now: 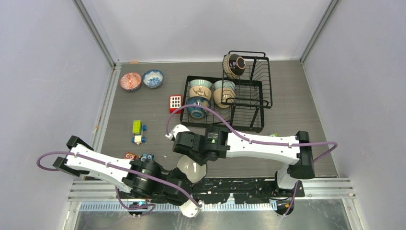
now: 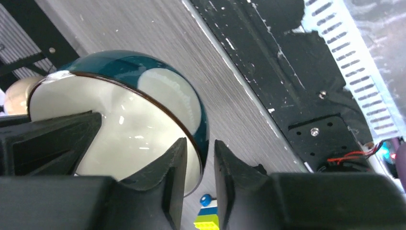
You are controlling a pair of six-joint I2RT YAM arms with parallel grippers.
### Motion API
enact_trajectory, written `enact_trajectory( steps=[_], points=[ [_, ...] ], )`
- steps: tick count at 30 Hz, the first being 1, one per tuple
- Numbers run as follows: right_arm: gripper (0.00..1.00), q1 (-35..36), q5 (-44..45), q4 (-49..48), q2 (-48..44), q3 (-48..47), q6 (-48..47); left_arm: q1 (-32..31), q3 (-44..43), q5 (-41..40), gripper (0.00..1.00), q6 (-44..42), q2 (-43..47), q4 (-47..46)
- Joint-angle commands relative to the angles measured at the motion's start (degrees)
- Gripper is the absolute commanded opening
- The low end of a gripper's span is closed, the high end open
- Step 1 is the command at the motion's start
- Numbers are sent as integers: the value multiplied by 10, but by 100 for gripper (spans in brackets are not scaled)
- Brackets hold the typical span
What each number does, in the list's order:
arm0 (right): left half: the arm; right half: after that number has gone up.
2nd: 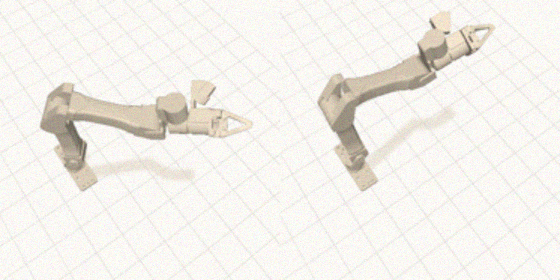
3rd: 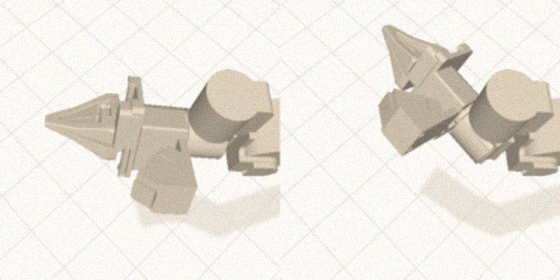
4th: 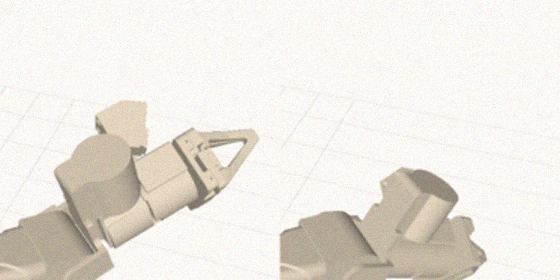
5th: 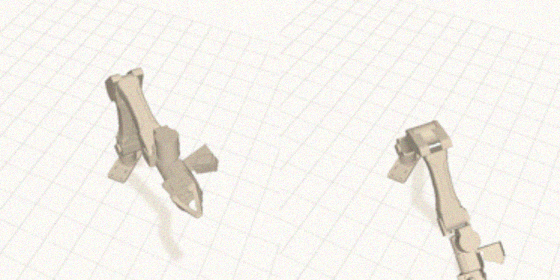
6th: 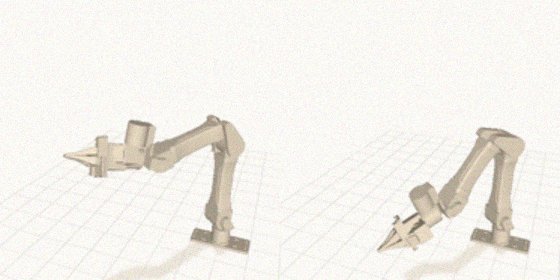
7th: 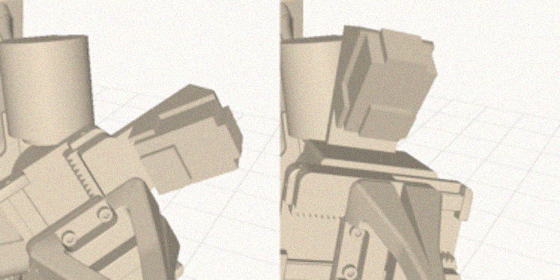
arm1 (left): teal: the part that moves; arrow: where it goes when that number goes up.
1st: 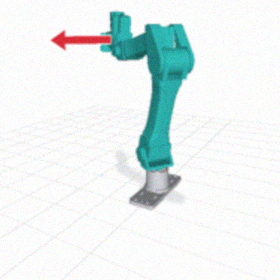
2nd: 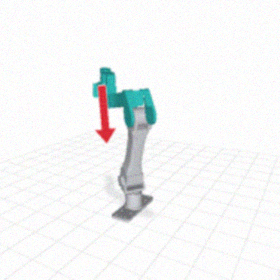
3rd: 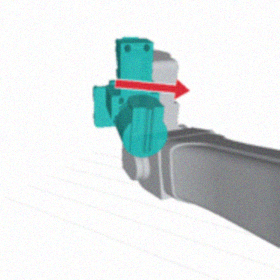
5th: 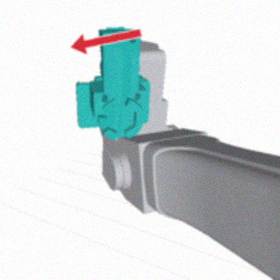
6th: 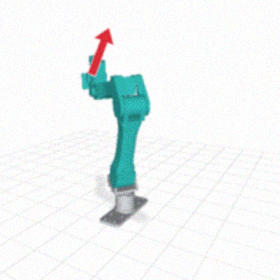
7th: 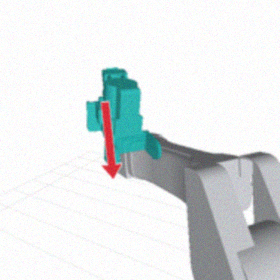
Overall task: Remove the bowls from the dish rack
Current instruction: Place the bowl at the center of the board.
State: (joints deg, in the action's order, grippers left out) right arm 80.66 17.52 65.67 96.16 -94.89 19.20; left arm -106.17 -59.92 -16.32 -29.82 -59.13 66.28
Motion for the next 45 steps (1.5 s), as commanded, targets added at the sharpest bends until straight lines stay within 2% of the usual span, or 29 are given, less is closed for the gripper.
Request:
enact_trajectory(
  steps=[1, 3, 7, 9, 10, 19, 29, 31, 37, 42, 45],
  points=[
    [1, 3, 12, -10, -4, -21, 17, -3, -28, -40, 39, 34, -6, -22],
    [1, 4, 12, -13, -5, -24, 19, -2, -31, -42, 51, 41, -9, -26],
    [1, 4, 22, -18, -7, -27, 18, -2, -29, -51, 67, 47, 2, -45],
    [1, 4, 27, -18, -8, -28, 18, -3, -31, -55, 97, 48, 9, -55],
    [1, 4, 29, -20, -9, -27, 19, -3, -34, -58, 99, 49, 12, -57],
    [1, -10, 57, -58, -45, 27, 44, -2, -63, -56, 100, 44, 43, -69],
    [1, -69, 54, -122, -133, 139, 84, -2, -81, -55, 100, 69, 69, -89],
    [1, -70, 48, -139, -159, 164, 75, -3, -77, -79, 100, 79, 87, -116],
    [1, -70, 33, -167, -259, 221, 63, -3, -40, -229, 100, 137, 130, -267],
    [1, -70, 49, -117, -318, 191, 55, -2, -5, -319, 100, 188, 141, -352],
    [1, -70, 105, -68, -333, 147, 56, 0, 49, -359, 100, 207, 154, -453]
  ],
)
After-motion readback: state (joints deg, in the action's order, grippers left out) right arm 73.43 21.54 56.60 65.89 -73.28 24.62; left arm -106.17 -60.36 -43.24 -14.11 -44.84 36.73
